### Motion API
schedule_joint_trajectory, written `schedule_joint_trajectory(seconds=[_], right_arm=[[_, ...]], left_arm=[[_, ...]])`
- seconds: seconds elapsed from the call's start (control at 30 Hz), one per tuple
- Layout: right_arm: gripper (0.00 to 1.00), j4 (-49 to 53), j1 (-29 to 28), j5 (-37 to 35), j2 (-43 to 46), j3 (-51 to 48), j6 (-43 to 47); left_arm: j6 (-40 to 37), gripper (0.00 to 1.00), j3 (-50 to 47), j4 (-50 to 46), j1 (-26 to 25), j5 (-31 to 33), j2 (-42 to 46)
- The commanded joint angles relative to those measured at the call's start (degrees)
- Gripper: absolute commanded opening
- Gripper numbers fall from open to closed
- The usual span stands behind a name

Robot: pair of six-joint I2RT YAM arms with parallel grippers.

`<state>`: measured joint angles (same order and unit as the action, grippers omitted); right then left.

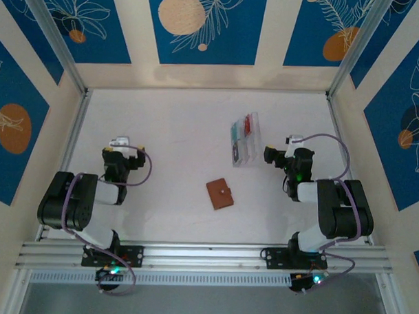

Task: Put the credit cards into the card holder
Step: Reset both arms

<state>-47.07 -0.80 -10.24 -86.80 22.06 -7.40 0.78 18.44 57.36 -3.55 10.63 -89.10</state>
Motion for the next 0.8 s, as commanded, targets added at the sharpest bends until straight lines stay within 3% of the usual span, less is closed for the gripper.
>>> schedule_joint_trajectory(seconds=[0.0,0.23,0.77], right_arm=[[0.99,0.39,0.12,1.29,-0.39,1.50,1.01],[0.99,0.14,0.09,1.45,-0.38,1.39,1.05],[0.99,0.22,0.09,1.45,-0.39,1.38,1.07]], left_arm=[[-2.17,1.00,1.93,-1.84,-0.09,-4.80,-0.13],[-4.06,1.00,3.57,-5.28,-0.08,-9.64,-0.20],[-3.76,1.00,3.58,-5.35,0.48,-11.17,-0.07]])
